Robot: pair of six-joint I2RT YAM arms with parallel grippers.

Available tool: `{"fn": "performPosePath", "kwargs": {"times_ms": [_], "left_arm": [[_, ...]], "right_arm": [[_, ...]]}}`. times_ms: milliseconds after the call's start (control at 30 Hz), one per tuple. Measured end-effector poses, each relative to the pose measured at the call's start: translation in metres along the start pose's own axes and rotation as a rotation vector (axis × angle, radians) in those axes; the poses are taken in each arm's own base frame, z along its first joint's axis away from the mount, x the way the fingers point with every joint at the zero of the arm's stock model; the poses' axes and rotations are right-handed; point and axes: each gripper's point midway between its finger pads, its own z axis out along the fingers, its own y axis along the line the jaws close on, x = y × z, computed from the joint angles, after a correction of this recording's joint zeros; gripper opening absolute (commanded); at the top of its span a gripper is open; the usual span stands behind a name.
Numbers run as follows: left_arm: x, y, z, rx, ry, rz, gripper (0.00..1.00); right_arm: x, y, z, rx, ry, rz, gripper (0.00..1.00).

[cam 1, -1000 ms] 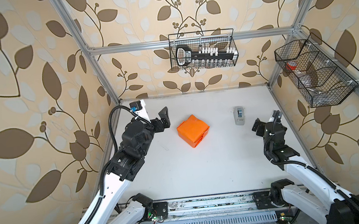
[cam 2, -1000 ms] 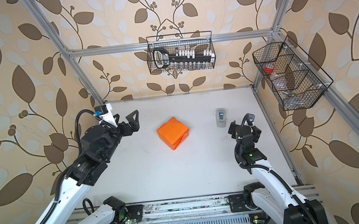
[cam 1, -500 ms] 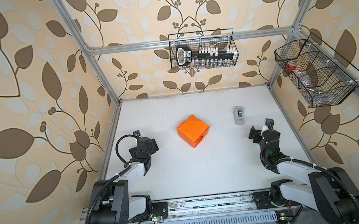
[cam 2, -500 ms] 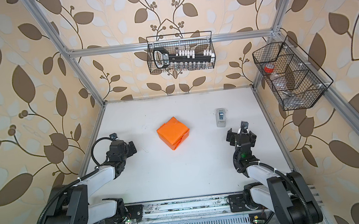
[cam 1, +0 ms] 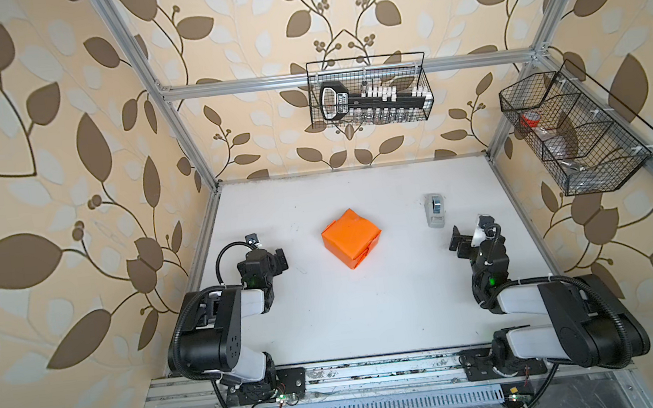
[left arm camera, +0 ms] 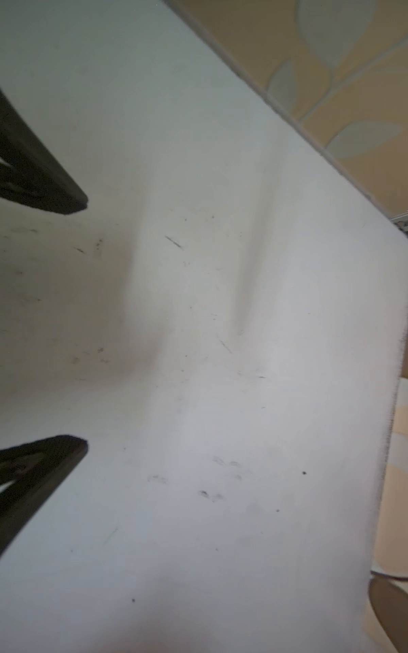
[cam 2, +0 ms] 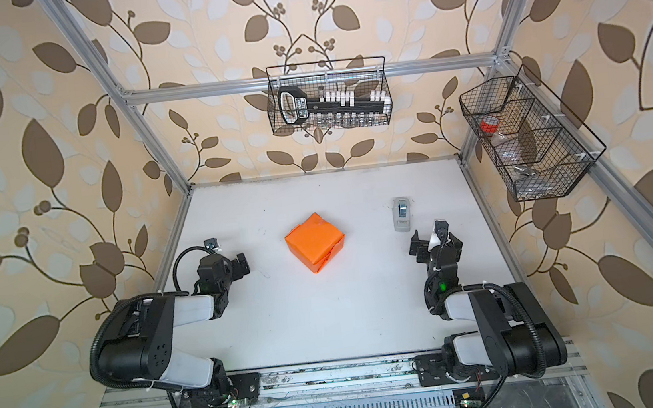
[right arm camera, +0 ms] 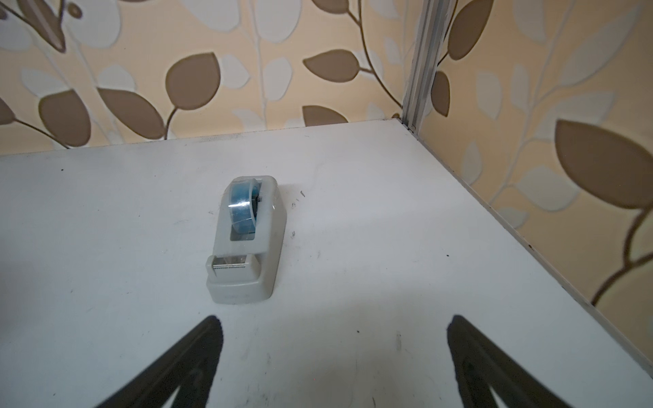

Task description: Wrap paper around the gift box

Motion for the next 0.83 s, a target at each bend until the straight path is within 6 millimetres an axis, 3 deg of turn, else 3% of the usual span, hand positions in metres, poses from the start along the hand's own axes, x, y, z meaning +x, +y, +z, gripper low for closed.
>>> {"fn": "performPosePath", "kwargs": {"times_ms": [433, 833], "left_arm": [[-0.006, -0.004, 0.001, 0.019, -0.024, 0.015, 0.99], [-0.008, -0.008, 0.000, 0.025, -0.032, 0.023, 0.99]], "right_arm": [[-0.005, 0.001, 0.000, -0.005, -0.019, 0.006, 1.00], [-0.001, 0.018, 0.001, -0.121, 0.002, -0.029, 1.00]]}}
